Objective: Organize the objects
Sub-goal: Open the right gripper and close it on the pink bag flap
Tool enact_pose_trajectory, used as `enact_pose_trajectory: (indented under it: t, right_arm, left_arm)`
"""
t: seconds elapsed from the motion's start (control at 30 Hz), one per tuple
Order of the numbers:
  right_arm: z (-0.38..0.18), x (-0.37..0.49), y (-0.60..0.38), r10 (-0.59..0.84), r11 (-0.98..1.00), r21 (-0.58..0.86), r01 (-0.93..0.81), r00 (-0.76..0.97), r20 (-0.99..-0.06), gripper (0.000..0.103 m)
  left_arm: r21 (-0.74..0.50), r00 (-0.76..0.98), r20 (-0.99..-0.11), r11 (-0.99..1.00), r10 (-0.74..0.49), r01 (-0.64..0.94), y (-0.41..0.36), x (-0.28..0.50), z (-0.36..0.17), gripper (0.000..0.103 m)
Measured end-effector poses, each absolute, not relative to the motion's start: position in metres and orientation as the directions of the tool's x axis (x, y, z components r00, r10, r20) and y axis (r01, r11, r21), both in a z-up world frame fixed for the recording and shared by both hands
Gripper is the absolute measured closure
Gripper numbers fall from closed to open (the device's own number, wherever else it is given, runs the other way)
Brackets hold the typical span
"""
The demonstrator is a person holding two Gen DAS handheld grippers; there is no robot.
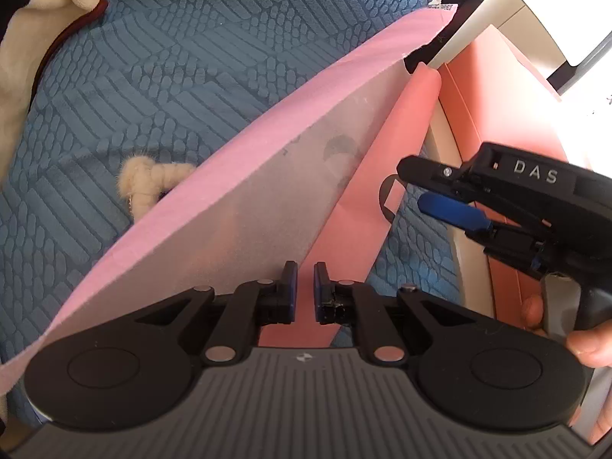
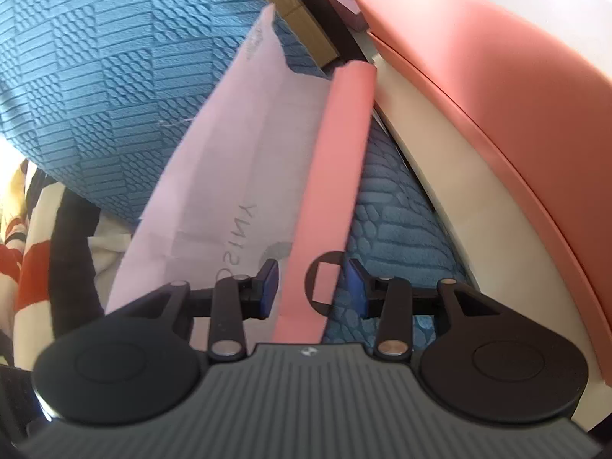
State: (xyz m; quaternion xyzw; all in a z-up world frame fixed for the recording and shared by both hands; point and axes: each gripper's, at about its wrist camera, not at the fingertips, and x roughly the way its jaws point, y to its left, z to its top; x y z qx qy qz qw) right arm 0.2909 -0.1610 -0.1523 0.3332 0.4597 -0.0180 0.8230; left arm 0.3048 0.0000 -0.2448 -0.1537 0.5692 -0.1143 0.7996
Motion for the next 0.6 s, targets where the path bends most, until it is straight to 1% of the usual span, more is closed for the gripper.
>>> enact_pose_trajectory:
  t: [0.27,0.37,0.4,0.43,0.47,0.5,0.6]
  right_arm:
    - [-0.168,0.286,-0.156,0.366,0.71,0.607,0.358,0.549,-0.752,0.06]
    - [-0.17,0.284,-0.153,0.386,0.699,0.62,0.358,0.541,-0.748,0.062]
    - [-0.169,0.282,-0.153,0.382,0.697,0.619,0.364,0.542,-0.748,0.067]
    - [-0.168,0.281,-0.153,0.373,0.7,0.614,0.365,0.546,-0.75,0.075]
    - [-0.167,0.28,-0.152,0.366,0.708,0.607,0.361,0.548,-0.752,0.081]
    - [-0.166,0.28,-0.152,0.356,0.717,0.598,0.358,0.549,-0.756,0.092]
    - [-0.163,0.278,-0.149,0.353,0.734,0.59,0.336,0.554,-0.754,0.097]
  left_arm:
    - [-0.395,0.33,-0.869,0.918,-0.368,-0.017,0.007,0.305,-0.246,0.092]
    - [-0.401,0.331,-0.867,0.916,-0.371,-0.025,0.011,0.304,-0.245,0.092]
    - [-0.404,0.331,-0.867,0.915,-0.373,-0.028,0.012,0.303,-0.244,0.092]
    - [-0.407,0.332,-0.866,0.913,-0.374,-0.032,0.013,0.303,-0.244,0.092]
    - [-0.408,0.332,-0.866,0.912,-0.375,-0.035,0.013,0.303,-0.244,0.092]
    - [-0.408,0.334,-0.865,0.912,-0.374,-0.036,0.014,0.303,-0.243,0.092]
    - [-0.403,0.349,-0.863,0.914,-0.365,-0.04,0.015,0.303,-0.241,0.092]
